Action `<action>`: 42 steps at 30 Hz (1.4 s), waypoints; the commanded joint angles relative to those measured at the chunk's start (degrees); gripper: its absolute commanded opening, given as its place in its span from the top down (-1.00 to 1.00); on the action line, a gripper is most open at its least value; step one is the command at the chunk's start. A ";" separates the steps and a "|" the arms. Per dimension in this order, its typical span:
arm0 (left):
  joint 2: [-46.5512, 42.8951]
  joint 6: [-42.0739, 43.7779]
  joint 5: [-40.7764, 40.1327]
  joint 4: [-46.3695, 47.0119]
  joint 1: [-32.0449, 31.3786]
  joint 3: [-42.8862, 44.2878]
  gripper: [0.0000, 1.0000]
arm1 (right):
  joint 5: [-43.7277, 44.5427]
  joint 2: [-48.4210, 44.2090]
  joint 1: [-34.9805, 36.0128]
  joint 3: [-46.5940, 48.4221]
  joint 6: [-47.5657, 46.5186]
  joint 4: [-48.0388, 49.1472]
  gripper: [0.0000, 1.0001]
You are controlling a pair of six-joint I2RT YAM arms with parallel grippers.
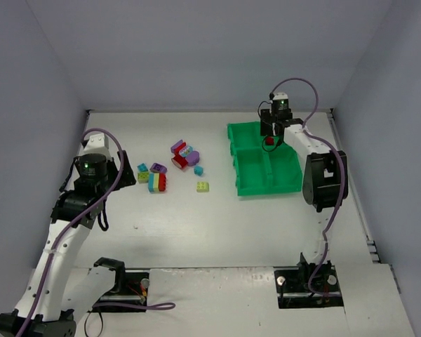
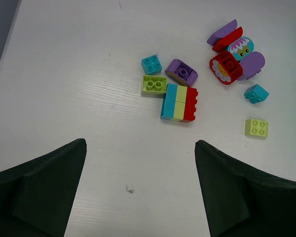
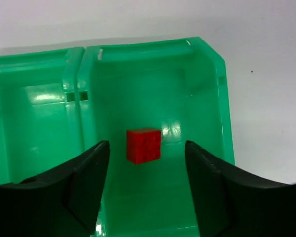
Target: Sort the legos into containers by color
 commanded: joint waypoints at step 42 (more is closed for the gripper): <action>-3.75 0.27 -2.41 -8.90 -0.18 3.10 -0.68 | -5.87 11.67 36.62 14.57 -12.41 4.97 -0.28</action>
